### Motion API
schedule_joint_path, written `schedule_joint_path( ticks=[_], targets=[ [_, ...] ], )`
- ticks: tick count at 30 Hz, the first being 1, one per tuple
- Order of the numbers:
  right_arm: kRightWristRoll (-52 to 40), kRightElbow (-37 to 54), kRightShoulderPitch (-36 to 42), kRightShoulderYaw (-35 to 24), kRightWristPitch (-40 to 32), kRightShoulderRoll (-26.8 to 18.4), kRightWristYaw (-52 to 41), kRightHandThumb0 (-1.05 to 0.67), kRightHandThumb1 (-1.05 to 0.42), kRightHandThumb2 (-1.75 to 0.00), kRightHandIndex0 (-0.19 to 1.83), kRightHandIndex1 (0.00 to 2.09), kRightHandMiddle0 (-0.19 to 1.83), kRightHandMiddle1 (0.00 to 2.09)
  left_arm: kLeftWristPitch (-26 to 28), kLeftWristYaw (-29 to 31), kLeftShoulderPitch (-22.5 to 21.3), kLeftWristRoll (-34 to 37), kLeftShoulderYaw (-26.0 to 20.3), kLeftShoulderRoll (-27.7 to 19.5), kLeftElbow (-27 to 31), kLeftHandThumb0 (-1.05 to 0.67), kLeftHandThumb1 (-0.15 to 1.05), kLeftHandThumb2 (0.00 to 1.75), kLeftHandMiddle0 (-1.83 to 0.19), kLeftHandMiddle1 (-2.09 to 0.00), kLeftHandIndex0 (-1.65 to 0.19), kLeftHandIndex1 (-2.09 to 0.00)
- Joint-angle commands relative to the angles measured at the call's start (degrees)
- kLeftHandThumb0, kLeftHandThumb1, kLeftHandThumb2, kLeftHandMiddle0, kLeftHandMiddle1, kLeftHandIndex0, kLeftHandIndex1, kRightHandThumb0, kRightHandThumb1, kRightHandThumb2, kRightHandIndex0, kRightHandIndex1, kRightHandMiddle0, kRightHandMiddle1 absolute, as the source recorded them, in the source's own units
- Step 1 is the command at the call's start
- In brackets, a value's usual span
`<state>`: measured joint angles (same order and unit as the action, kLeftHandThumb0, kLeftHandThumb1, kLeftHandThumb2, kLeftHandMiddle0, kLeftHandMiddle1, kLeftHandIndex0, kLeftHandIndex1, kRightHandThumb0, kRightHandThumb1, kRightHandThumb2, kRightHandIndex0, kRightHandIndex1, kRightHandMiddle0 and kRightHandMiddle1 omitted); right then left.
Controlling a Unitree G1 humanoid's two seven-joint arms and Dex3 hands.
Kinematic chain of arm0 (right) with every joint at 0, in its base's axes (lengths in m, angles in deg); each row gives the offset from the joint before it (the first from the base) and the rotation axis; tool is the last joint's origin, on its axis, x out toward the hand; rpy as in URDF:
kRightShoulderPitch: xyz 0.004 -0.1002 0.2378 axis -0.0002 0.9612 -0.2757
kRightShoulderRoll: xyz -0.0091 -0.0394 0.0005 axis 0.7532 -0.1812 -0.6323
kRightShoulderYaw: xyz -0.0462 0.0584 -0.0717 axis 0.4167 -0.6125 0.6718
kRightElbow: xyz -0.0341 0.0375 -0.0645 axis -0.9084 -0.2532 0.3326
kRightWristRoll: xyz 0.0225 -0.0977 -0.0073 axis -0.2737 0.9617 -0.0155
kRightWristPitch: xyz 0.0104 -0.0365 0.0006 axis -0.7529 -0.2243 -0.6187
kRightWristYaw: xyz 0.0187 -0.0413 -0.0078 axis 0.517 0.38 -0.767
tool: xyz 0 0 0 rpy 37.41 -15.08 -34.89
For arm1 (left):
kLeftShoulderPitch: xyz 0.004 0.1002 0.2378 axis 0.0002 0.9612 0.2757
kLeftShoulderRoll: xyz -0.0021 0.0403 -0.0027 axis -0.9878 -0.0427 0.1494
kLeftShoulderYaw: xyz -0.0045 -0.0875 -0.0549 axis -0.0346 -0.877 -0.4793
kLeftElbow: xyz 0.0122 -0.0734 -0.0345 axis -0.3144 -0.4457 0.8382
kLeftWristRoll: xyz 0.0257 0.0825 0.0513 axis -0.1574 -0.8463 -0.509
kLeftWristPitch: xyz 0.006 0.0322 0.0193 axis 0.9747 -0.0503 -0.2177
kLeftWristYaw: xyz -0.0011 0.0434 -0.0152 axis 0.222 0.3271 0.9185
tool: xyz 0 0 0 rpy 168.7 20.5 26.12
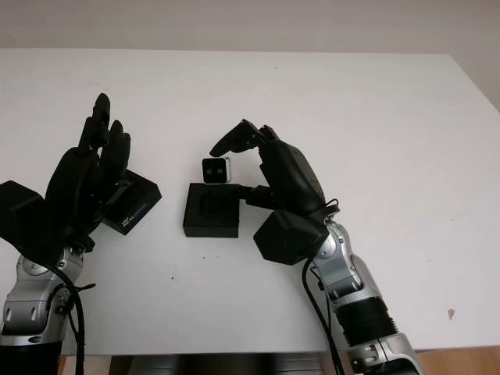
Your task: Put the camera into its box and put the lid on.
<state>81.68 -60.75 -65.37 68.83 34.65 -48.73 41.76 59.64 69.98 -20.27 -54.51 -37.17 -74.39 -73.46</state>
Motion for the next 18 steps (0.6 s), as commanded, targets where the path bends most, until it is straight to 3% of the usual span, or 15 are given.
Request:
schedule_joint_path(
  ticks=[1,11,18],
  targets=[
    [-0.95,-0.24,-0.26,-0.02,0.23,0.38,-0.51,-0.37,-0.97,-0.05,0.11,0.62,0.41,1.46,-0.56,0.05,0.66,0.00,-0.06,-0.07,-0.19,-0.73,1.05,0.48,0.19,0.00,0.19,0.00],
    [-12.84,1.89,0.17,-1.38,-7.60,0.99,-13.18,-0.39,-1.00,-0.06,0.14,0.25,0.31,1.51,-0.35,0.07,0.66,0.20,-0.14,-0.13,-0.11,-0.72,1.05,0.48,0.19,0.00,0.19,0.00],
    [-18.68,2.71,-0.17,-2.65,-15.08,1.40,-19.14,-0.44,-0.97,-0.05,0.17,0.18,0.36,1.52,-0.13,0.13,0.79,0.13,-0.13,-0.28,0.04,-0.71,1.05,0.48,0.19,0.00,0.19,0.00]
  ],
)
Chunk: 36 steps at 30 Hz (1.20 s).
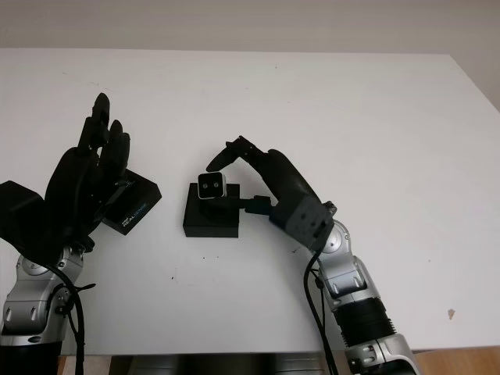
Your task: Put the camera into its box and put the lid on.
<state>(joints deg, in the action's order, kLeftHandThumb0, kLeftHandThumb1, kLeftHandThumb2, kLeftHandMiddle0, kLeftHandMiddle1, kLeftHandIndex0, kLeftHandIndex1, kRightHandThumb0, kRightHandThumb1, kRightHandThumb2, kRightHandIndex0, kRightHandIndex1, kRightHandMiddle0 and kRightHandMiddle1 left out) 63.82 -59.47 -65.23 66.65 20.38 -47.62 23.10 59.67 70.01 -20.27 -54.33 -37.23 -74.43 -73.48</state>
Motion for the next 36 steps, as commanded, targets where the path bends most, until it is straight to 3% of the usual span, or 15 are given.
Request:
schedule_joint_path(
  ticks=[1,6,19,36],
  targets=[
    [-1.09,1.70,-0.31,-0.50,-1.95,0.29,-0.93,-0.45,-0.97,-0.05,0.18,0.17,0.36,1.52,-0.11,0.11,0.82,-0.02,-0.07,-0.24,0.11,-0.71,1.05,0.48,0.19,0.00,0.19,0.00],
    [-2.32,3.78,0.27,-1.05,-8.10,1.12,-1.53,-0.46,-0.95,-0.05,0.21,0.16,0.38,1.52,-0.43,0.21,0.88,-0.10,-0.13,-0.35,0.01,-0.70,1.05,0.49,0.19,0.00,0.19,0.00],
    [-5.95,6.33,2.96,-2.39,-15.81,4.78,0.56,-0.42,-0.96,-0.06,0.24,0.13,0.32,1.59,-0.39,0.52,0.67,-0.14,-0.10,-0.51,-0.53,-0.72,1.05,0.47,0.19,0.00,0.19,0.00],
    [-8.08,9.81,5.01,-1.98,-21.42,6.70,-1.13,-0.42,-0.98,-0.06,0.24,0.09,0.26,1.64,-1.09,0.56,0.62,-0.11,-0.13,-0.51,-0.96,-0.71,1.05,0.48,0.19,0.00,0.19,0.00]
  ],
)
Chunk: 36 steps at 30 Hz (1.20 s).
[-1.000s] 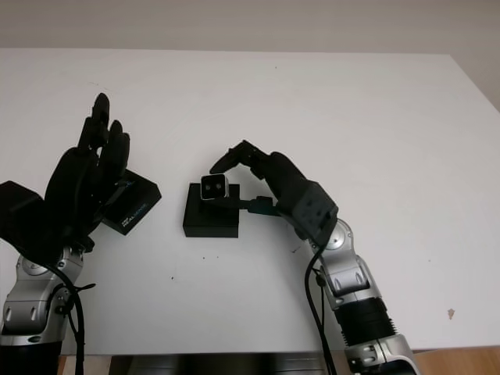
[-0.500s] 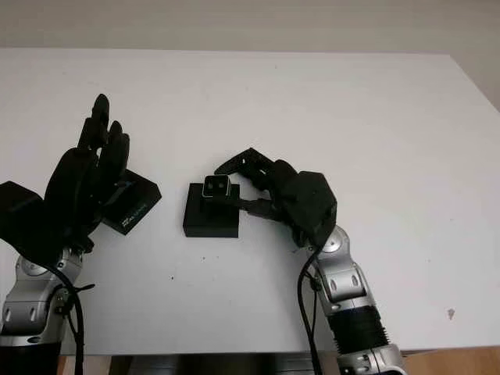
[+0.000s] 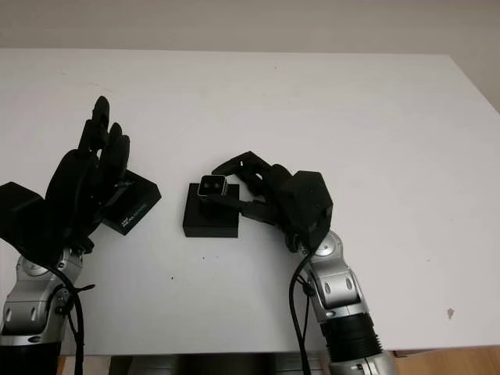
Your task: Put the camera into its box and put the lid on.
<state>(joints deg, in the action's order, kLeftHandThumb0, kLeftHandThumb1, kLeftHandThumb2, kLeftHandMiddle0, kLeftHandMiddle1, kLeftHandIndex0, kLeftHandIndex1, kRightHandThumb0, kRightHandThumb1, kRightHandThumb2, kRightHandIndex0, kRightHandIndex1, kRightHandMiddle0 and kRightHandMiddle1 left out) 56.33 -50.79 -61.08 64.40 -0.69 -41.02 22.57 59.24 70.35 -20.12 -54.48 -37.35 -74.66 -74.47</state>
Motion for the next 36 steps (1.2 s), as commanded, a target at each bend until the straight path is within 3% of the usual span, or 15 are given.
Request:
schedule_joint_path(
  ticks=[1,36],
  targets=[
    [-0.75,1.15,0.86,0.31,-0.36,0.06,-0.86,-0.42,-0.98,-0.06,0.24,0.09,0.26,1.64,-0.59,0.15,0.48,0.01,-0.02,-0.22,0.04,-0.71,1.05,0.48,0.19,0.00,0.19,0.00],
    [0.53,-1.14,-0.34,2.27,-1.15,-1.93,-4.61,-0.43,-0.97,-0.05,0.25,0.07,0.28,1.65,-0.89,-0.02,0.25,-0.27,-0.15,-0.30,-0.30,-0.72,1.05,0.49,0.19,0.00,0.19,0.00]
  ],
)
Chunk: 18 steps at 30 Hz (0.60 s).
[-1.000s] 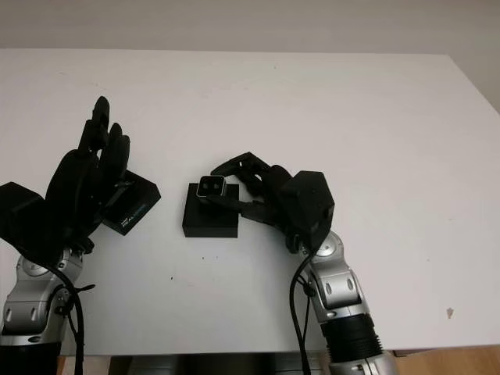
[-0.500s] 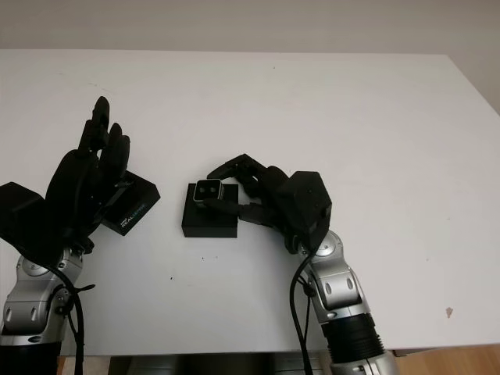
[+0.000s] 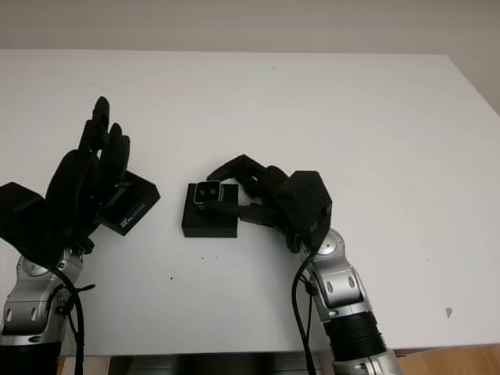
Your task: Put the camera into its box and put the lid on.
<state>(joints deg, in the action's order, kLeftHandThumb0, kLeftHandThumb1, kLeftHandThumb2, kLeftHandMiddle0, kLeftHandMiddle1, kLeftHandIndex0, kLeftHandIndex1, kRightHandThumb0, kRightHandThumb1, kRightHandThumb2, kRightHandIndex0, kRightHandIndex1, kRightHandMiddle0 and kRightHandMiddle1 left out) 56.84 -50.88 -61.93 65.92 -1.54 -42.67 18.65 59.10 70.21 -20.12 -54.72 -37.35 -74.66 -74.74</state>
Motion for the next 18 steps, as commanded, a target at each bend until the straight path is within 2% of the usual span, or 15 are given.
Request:
schedule_joint_path(
  ticks=[1,18],
  targets=[
    [0.12,-1.13,0.45,0.80,-0.18,-0.34,-0.76,-0.43,-0.97,-0.05,0.25,0.07,0.28,1.65,-0.60,0.14,0.24,0.07,-0.20,-0.33,0.04,-0.71,1.05,0.49,0.19,0.00,0.19,0.00],
    [1.05,-2.85,0.98,2.29,2.46,-1.37,-3.20,-0.43,-0.97,-0.05,0.26,0.07,0.29,1.65,0.50,0.03,0.20,0.02,-0.23,-0.55,0.69,-0.74,1.05,0.48,0.19,0.00,0.19,0.00]
  ],
)
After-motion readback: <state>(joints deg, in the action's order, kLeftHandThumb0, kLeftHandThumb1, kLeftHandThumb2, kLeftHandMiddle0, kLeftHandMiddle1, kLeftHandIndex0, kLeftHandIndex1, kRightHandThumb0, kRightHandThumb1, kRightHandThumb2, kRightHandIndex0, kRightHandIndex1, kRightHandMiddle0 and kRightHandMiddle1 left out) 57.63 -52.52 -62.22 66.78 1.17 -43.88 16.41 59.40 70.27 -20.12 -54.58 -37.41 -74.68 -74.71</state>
